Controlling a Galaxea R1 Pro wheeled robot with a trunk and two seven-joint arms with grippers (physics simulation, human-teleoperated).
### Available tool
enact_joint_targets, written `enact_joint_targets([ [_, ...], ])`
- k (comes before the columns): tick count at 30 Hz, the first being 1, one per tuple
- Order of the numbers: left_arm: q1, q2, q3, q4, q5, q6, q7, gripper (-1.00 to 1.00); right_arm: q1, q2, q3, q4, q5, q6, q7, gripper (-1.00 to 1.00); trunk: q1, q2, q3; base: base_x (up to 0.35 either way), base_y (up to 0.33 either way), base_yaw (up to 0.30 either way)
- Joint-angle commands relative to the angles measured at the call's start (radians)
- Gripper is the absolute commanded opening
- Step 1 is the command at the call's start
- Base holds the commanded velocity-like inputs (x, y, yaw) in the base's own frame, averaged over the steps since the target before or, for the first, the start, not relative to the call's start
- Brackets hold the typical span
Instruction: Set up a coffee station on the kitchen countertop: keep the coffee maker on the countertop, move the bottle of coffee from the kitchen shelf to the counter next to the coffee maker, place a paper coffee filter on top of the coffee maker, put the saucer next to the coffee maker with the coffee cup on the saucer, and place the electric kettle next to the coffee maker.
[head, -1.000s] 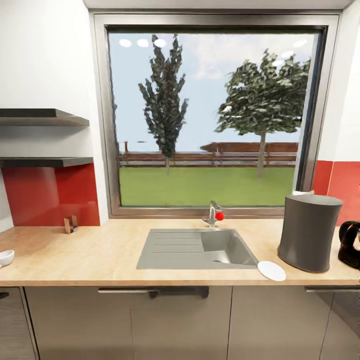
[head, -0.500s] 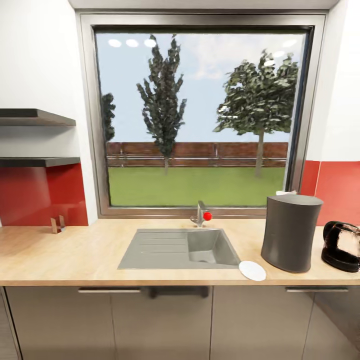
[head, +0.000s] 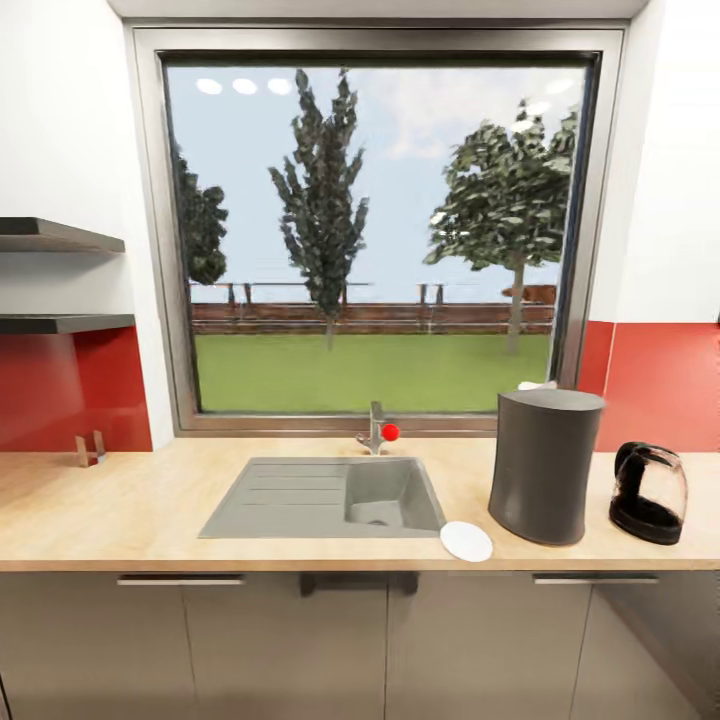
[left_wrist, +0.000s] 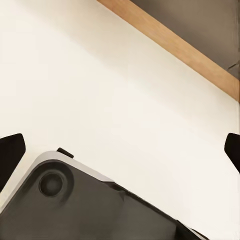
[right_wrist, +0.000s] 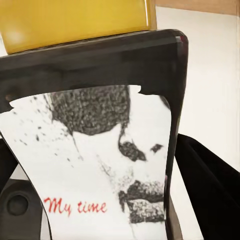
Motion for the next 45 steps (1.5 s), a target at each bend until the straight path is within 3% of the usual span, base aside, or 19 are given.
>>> enact_joint_targets([
  [1,0.001,0.0,0.005,-0.001,0.009,0.0,-0.01,1.0,-0.001,-0.001,-0.009,0.003,0.01,-0.008,0.002,-1.0,0.0,-0.001,0.0,0.0,-0.305,0.0],
  [45,0.001,0.0,0.005,-0.001,0.009,0.0,-0.01,1.0,0.008,0.004,-0.01,0.003,0.01,-0.044,-0.015,-1.0,0.0,-0.001,0.0,-0.014,-0.308,0.0],
])
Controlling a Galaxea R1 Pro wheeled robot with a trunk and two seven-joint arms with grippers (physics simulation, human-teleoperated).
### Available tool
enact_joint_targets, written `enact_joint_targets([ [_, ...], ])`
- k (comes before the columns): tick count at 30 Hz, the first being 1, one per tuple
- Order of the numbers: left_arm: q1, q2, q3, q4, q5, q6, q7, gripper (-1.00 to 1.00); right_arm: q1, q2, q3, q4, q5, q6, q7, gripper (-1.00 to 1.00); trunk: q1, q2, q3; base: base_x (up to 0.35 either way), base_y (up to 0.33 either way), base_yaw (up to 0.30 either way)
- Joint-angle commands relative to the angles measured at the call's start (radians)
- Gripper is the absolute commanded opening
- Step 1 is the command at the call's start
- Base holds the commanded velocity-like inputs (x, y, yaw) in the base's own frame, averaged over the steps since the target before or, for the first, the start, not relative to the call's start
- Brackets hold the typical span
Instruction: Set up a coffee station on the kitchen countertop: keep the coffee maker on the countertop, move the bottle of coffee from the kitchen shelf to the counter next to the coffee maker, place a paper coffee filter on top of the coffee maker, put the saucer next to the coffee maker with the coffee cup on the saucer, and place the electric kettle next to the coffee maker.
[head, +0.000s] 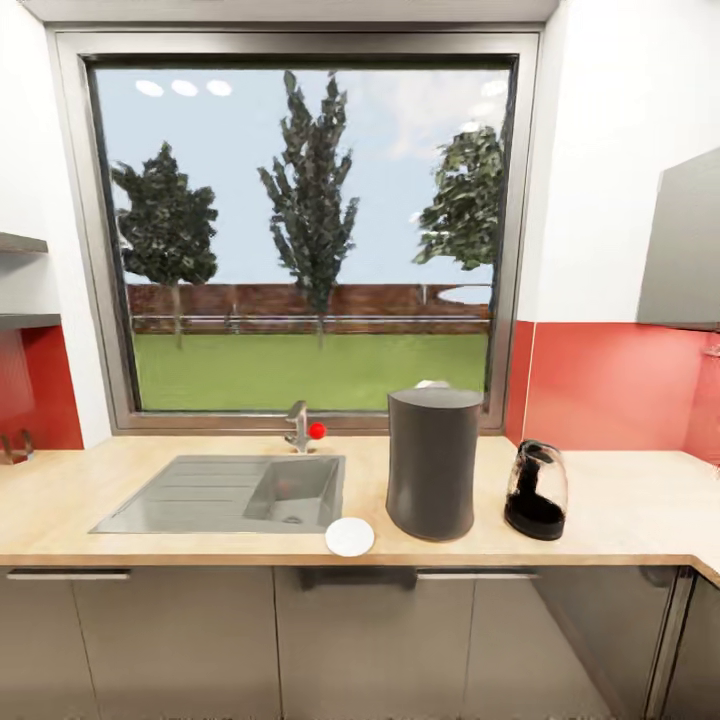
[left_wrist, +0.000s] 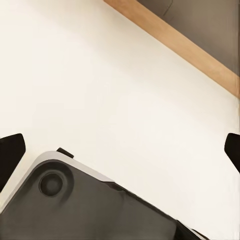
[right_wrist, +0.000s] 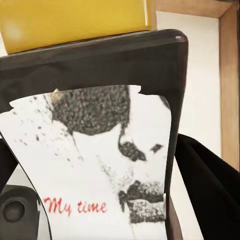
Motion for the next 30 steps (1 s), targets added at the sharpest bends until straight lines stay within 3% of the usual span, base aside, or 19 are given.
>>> enact_joint_targets([
  [1,0.001,0.0,0.005,-0.001,0.009,0.0,-0.01,1.0,-0.002,0.0,-0.009,0.003,0.009,-0.006,0.002,-1.0,0.0,-0.001,0.0,-0.173,-0.291,0.0],
  [7,0.001,0.001,0.005,-0.001,0.009,-0.001,-0.011,1.0,-0.003,0.008,-0.011,0.0,-0.009,-0.003,0.0,-1.0,0.0,-0.001,0.0,-0.118,-0.219,0.0],
  [14,0.001,0.002,0.01,-0.001,0.013,0.002,-0.01,1.0,-0.003,0.013,-0.01,-0.011,-0.014,0.0,-0.062,-1.0,0.0,-0.001,0.0,-0.003,-0.01,0.0],
  [20,0.001,0.003,0.011,-0.001,0.016,0.003,-0.011,1.0,-0.003,0.057,-0.008,-0.106,-0.008,0.029,-0.072,-1.0,0.0,-0.001,0.0,0.0,-0.001,0.0],
  [25,0.001,0.003,0.007,-0.001,0.012,0.007,-0.012,1.0,-0.003,0.086,-0.008,-0.384,-0.014,0.149,-0.068,-1.0,0.0,-0.001,0.0,0.0,0.0,0.0],
  [27,0.001,0.003,0.006,-0.001,0.011,0.009,-0.012,1.0,-0.003,0.124,-0.01,-0.604,-0.018,0.268,-0.066,-1.0,0.0,-0.001,0.0,0.0,0.0,0.0],
  [30,0.001,0.003,0.006,-0.001,0.01,0.01,-0.012,1.0,-0.003,0.158,-0.012,-0.786,-0.027,0.387,-0.063,-1.0,0.0,-0.001,0.0,0.0,0.0,0.0],
])
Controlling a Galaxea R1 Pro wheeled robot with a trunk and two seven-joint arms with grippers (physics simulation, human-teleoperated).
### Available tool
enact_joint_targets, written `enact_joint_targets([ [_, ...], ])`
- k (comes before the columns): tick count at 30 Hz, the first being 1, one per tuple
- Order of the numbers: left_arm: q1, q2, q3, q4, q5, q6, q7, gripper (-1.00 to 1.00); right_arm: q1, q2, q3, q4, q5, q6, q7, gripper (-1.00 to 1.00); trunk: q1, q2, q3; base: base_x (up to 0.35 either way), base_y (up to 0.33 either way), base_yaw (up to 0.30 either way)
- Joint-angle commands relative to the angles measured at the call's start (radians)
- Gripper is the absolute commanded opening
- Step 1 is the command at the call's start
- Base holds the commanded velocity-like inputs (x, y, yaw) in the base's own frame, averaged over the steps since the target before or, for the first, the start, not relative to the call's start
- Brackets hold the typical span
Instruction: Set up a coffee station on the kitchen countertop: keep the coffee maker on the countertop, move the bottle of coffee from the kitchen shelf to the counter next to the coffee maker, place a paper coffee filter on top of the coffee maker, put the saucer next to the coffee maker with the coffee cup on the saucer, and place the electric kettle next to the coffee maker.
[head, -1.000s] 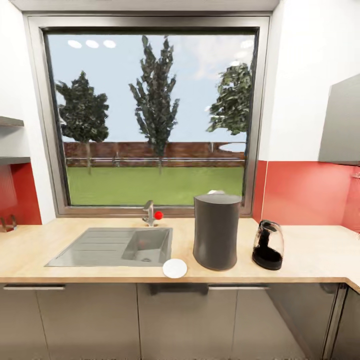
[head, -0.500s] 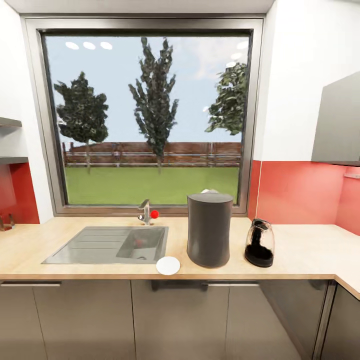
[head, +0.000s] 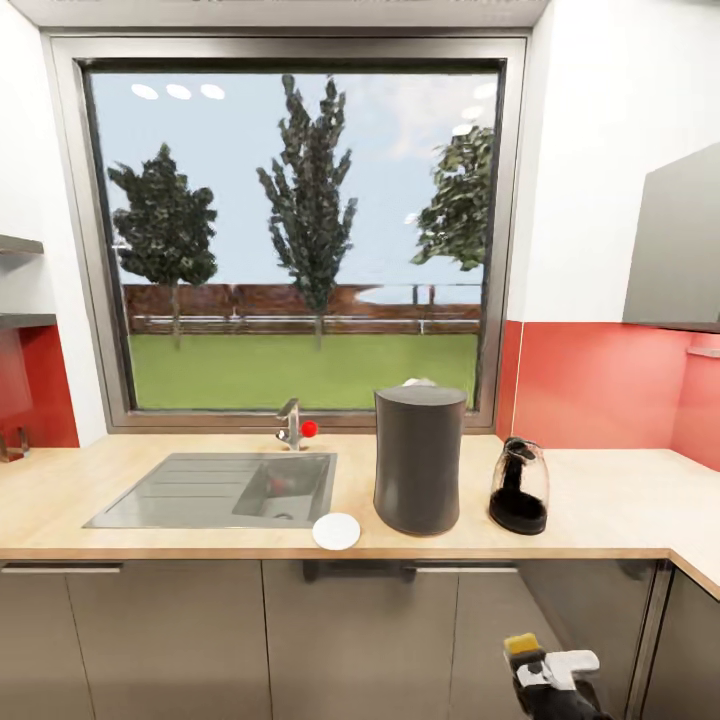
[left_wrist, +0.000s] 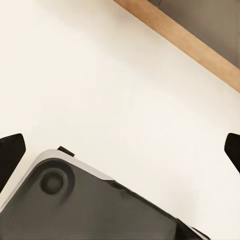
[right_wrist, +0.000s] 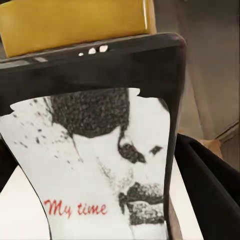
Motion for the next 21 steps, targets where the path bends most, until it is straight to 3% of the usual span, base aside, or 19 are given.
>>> enact_joint_targets([
  [1,0.001,0.0,0.005,-0.001,0.008,0.001,-0.01,1.0,0.001,0.011,-0.008,-0.074,-0.003,0.06,0.008,-1.0,0.0,0.0,0.0,0.0,0.0,0.0],
  [3,0.001,0.0,0.005,-0.001,0.008,0.001,-0.01,1.0,0.001,0.022,-0.015,-0.192,-0.034,0.132,0.006,-1.0,0.0,0.0,0.0,0.0,0.0,0.0],
  [8,0.001,0.0,0.005,-0.001,0.008,0.001,-0.01,1.0,0.001,0.033,-0.023,-0.628,-0.1,0.36,0.0,-1.0,0.0,0.0,0.0,0.0,0.0,0.0],
  [12,0.001,0.0,0.005,-0.001,0.008,0.001,-0.01,1.0,0.001,0.05,-0.024,-0.772,-0.106,0.419,-0.041,-1.0,0.0,0.0,0.0,0.0,0.0,0.0],
  [13,0.001,0.0,0.005,-0.001,0.008,0.001,-0.01,1.0,0.0,0.078,-0.022,-0.793,-0.108,0.411,-0.088,-1.0,0.0,0.0,0.0,0.0,0.0,0.0],
  [16,0.001,0.0,0.006,-0.001,0.008,0.001,-0.01,1.0,0.0,0.094,-0.021,-0.8,-0.109,0.346,-0.101,-1.0,0.0,0.0,0.0,0.0,0.0,0.0],
  [17,0.001,0.0,0.006,-0.001,0.008,0.001,-0.01,1.0,0.0,0.098,-0.02,-0.8,-0.11,0.285,-0.099,-1.0,0.0,0.0,0.0,0.0,0.0,0.0],
  [18,0.001,0.0,0.007,-0.001,0.008,-0.001,-0.01,1.0,0.001,0.102,-0.025,-0.789,-0.135,0.179,-0.041,-1.0,0.0,0.0,0.0,0.0,0.0,0.0],
  [21,0.001,0.0,0.006,-0.001,0.008,-0.004,-0.01,1.0,0.001,0.099,-0.034,-0.773,-0.187,0.102,0.007,-1.0,0.0,0.0,0.0,0.0,0.0,0.0],
])
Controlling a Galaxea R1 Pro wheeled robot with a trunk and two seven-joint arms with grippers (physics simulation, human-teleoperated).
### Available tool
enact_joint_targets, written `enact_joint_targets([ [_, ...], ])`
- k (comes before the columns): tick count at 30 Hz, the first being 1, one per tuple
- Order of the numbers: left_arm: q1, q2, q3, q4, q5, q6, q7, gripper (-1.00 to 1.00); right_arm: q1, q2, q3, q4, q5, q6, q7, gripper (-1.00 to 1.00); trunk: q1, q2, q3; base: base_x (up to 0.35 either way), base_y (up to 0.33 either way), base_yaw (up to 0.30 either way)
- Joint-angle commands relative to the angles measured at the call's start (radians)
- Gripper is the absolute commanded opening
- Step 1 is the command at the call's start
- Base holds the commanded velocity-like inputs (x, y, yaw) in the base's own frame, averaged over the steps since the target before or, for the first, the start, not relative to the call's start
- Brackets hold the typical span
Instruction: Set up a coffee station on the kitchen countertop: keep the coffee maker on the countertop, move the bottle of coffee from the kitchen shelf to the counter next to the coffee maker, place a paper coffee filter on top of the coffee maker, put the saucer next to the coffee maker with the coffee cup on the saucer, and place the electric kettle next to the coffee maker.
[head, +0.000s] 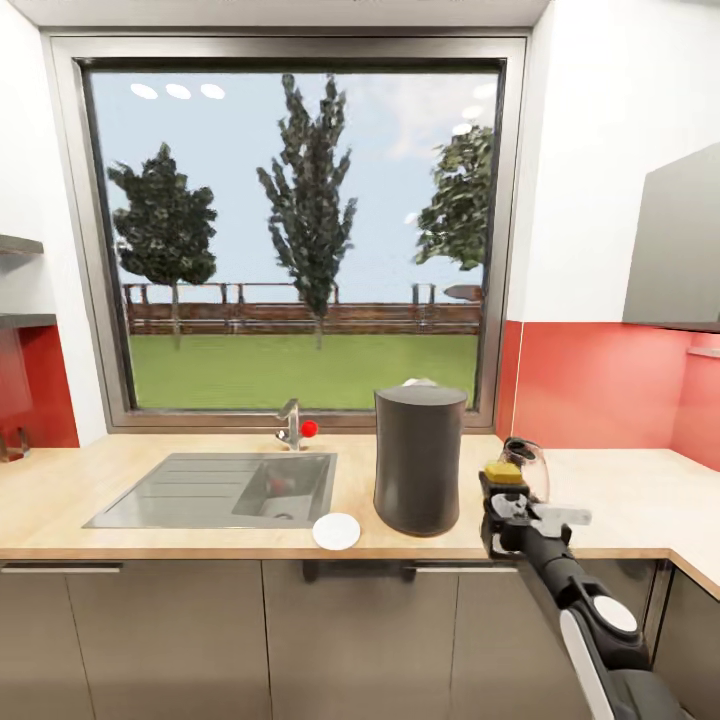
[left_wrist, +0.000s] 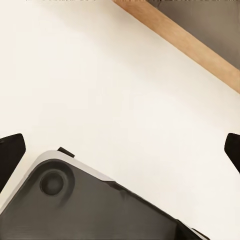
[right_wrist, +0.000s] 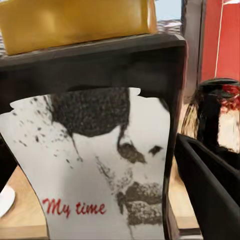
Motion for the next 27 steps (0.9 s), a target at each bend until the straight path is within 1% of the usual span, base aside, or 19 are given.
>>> enact_joint_targets([
  [1,0.001,-0.001,0.005,-0.001,0.008,-0.001,-0.01,1.0,0.0,-0.004,-0.009,0.009,-0.04,-0.03,0.024,-1.0,0.0,0.0,0.0,0.0,0.0,0.0],
  [2,0.001,-0.001,0.005,-0.001,0.007,-0.001,-0.01,1.0,0.0,-0.007,-0.017,0.027,-0.066,-0.06,0.044,-1.0,0.0,0.0,0.0,0.0,0.0,0.0],
  [4,0.001,-0.001,0.004,-0.001,0.007,-0.002,-0.01,1.0,0.0,-0.012,-0.026,0.068,-0.088,-0.09,0.076,-1.0,0.0,0.0,0.0,0.0,0.0,0.0],
  [5,0.001,-0.002,0.004,-0.001,0.007,-0.003,-0.01,1.0,0.0,-0.022,-0.033,0.115,-0.098,-0.109,0.111,-1.0,0.0,0.0,0.0,0.0,0.0,0.0],
  [8,0.001,-0.002,0.002,-0.001,0.007,-0.003,-0.01,1.0,0.0,-0.051,-0.041,0.168,-0.109,-0.136,0.162,-1.0,0.0,0.0,0.0,0.0,0.0,0.0],
  [10,0.001,-0.002,0.002,-0.001,0.007,-0.004,-0.01,1.0,0.0,-0.055,-0.043,0.18,-0.11,-0.149,0.166,-1.0,0.0,0.0,0.0,0.0,0.0,0.0],
  [14,0.001,-0.001,0.002,-0.001,0.007,-0.003,-0.01,1.0,0.0,-0.059,-0.044,0.195,-0.109,-0.165,0.165,-1.0,0.0,0.0,0.0,0.0,0.0,0.0],
  [16,0.001,0.0,0.003,-0.001,0.007,-0.004,-0.01,1.0,0.0,-0.06,-0.043,0.21,-0.107,-0.169,0.13,-1.0,0.0,0.0,0.0,0.0,0.0,0.0],
  [20,0.001,-0.001,0.004,-0.001,0.007,-0.005,-0.01,1.0,-0.004,-0.059,-0.042,0.242,-0.105,-0.173,0.085,-1.0,0.0,0.0,0.0,0.0,0.0,0.0],
  [27,0.001,-0.001,0.006,-0.001,0.01,-0.005,-0.01,1.0,-0.007,-0.056,-0.041,0.255,-0.109,-0.198,0.072,-1.0,0.0,0.0,0.0,0.0,0.0,0.0],
])
